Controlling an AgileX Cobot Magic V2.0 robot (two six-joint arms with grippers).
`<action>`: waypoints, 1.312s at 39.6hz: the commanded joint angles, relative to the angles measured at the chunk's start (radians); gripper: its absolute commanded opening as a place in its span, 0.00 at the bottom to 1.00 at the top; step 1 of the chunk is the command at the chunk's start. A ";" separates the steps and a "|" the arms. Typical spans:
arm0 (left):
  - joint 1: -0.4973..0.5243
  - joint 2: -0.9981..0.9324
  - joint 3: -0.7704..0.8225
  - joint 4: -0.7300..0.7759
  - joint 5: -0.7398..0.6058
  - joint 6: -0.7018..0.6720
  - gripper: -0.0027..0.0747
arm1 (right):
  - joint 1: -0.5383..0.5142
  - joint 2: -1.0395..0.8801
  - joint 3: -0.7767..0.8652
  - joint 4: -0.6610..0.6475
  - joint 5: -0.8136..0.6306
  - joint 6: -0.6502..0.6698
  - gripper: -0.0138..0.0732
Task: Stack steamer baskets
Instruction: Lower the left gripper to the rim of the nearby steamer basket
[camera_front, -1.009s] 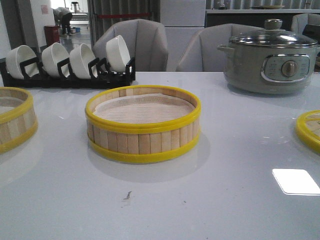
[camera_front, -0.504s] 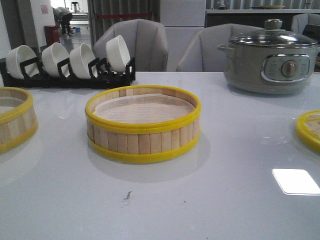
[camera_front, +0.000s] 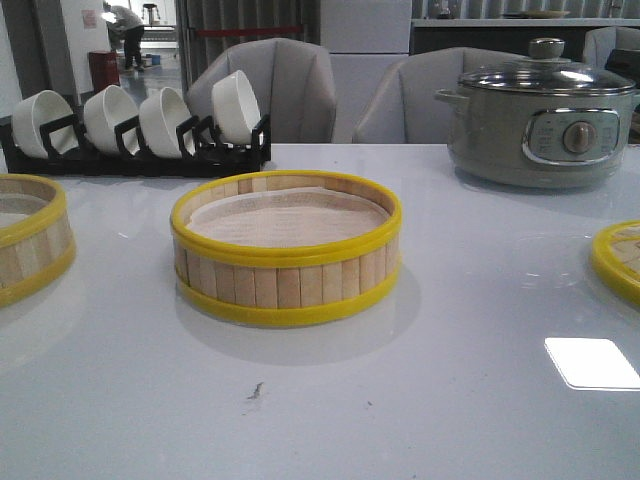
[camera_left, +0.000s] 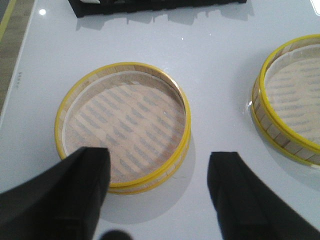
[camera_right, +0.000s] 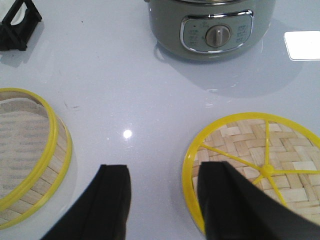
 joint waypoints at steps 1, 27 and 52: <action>-0.005 0.027 -0.035 -0.005 -0.047 -0.009 0.73 | -0.002 -0.014 -0.039 -0.002 -0.059 -0.002 0.66; -0.005 0.447 -0.035 -0.118 -0.283 -0.009 0.71 | -0.002 -0.014 -0.039 -0.002 -0.059 -0.002 0.66; -0.005 0.710 -0.037 -0.141 -0.399 -0.009 0.70 | -0.002 -0.014 -0.039 -0.002 -0.077 -0.002 0.66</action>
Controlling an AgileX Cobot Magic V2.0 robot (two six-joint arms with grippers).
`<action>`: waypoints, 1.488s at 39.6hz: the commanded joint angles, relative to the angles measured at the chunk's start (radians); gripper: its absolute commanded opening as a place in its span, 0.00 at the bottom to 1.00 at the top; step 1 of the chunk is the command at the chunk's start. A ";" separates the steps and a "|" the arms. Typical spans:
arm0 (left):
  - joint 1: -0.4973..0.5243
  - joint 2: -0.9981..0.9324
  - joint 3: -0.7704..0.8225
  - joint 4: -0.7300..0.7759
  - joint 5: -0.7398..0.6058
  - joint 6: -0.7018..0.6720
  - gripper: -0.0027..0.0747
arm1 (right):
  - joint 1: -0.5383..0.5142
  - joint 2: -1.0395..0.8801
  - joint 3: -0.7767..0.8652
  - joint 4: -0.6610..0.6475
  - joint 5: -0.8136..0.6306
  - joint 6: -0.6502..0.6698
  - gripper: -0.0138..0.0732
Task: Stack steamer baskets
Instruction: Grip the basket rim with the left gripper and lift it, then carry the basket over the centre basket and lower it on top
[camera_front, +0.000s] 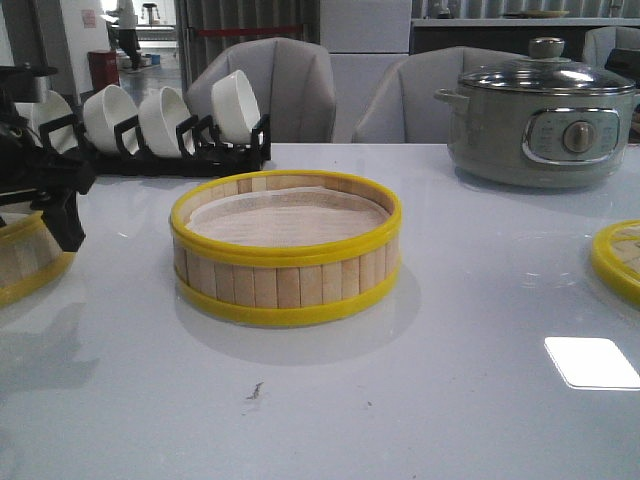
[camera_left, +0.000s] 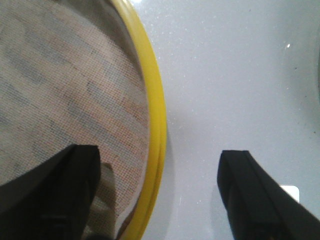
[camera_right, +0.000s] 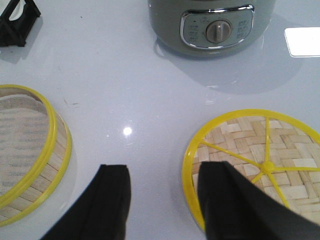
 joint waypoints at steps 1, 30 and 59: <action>-0.005 -0.041 -0.033 -0.027 -0.032 -0.009 0.68 | -0.002 -0.014 -0.039 0.000 -0.085 -0.003 0.66; -0.139 -0.059 -0.371 -0.037 0.193 -0.009 0.14 | -0.002 -0.014 -0.039 0.001 -0.085 -0.003 0.66; -0.616 0.048 -0.572 -0.037 0.176 -0.009 0.14 | -0.002 -0.014 -0.039 0.001 -0.068 -0.003 0.66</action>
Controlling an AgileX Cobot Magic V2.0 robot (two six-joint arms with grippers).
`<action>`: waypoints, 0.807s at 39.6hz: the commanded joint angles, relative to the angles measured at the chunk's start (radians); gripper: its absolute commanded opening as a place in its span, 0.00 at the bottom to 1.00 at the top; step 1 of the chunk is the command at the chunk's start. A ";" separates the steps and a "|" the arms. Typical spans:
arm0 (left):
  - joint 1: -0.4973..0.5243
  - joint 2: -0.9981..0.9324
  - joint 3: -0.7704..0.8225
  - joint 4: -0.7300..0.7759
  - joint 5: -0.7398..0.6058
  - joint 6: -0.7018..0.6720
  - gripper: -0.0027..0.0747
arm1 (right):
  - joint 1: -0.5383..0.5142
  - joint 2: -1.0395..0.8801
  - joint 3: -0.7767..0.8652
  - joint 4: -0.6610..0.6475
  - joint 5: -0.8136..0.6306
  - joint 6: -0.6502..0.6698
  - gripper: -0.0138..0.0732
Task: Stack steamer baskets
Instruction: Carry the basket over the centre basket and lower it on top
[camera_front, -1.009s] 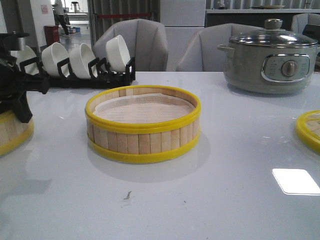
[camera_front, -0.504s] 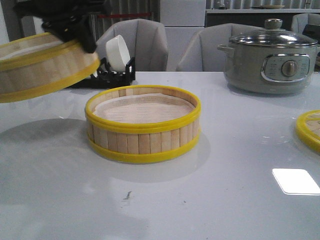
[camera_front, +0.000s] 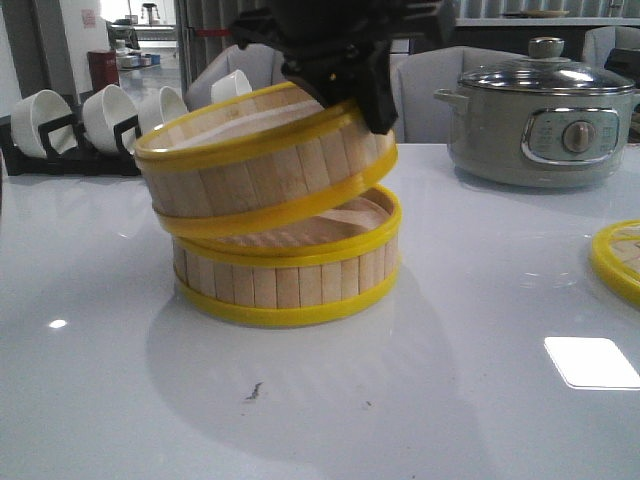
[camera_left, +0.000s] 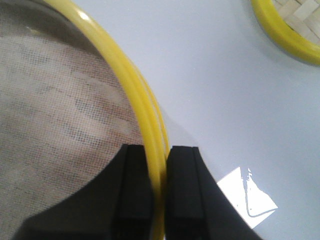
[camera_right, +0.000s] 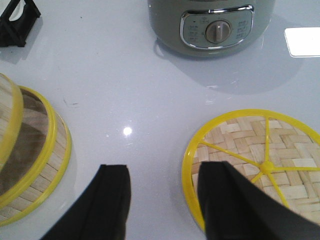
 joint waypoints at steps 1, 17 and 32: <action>-0.013 -0.039 -0.043 0.013 -0.078 0.002 0.14 | -0.002 -0.014 -0.038 0.001 -0.069 -0.003 0.66; -0.013 -0.004 -0.043 0.002 -0.154 0.002 0.14 | -0.002 -0.014 -0.038 0.001 -0.065 -0.003 0.66; -0.013 0.023 -0.043 -0.008 -0.172 0.002 0.14 | -0.002 -0.014 -0.038 0.001 -0.067 -0.003 0.66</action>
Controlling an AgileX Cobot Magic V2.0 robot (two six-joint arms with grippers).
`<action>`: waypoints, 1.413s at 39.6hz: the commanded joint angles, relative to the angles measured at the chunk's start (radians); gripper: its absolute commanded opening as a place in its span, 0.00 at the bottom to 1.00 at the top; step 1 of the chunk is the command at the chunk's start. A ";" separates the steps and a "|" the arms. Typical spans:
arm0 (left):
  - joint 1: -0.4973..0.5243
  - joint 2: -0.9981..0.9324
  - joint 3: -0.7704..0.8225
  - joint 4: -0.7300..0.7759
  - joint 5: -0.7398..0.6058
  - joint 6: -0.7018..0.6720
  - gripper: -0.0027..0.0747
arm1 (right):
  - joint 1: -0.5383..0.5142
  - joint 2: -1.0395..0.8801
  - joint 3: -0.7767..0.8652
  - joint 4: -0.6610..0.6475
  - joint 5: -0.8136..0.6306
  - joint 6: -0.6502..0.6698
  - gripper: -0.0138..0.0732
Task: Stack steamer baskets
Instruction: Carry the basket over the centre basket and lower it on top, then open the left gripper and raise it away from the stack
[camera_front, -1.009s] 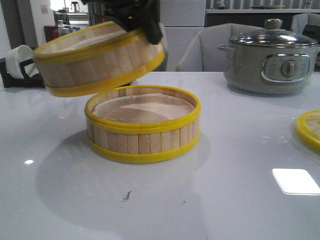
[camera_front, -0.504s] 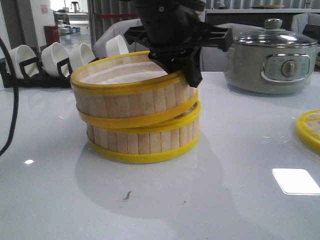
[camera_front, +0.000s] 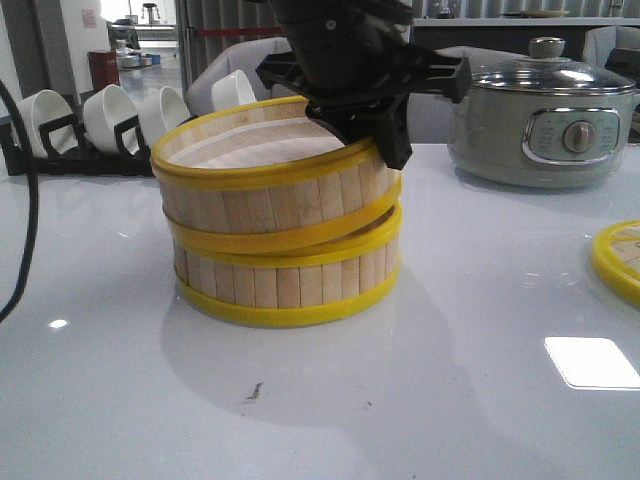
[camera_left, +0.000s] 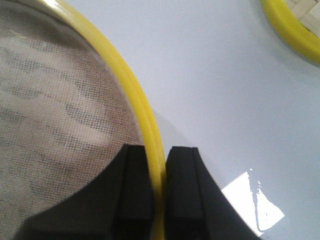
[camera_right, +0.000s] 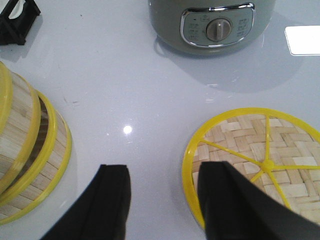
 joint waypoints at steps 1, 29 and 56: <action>-0.006 -0.041 -0.041 -0.016 -0.087 0.002 0.14 | -0.002 -0.014 -0.038 0.001 -0.071 -0.003 0.66; -0.006 -0.022 -0.041 -0.020 -0.105 0.002 0.15 | -0.002 -0.014 -0.038 0.001 -0.069 -0.003 0.66; -0.002 -0.052 -0.082 -0.013 -0.053 0.002 0.46 | -0.002 -0.014 -0.038 0.001 -0.069 -0.003 0.66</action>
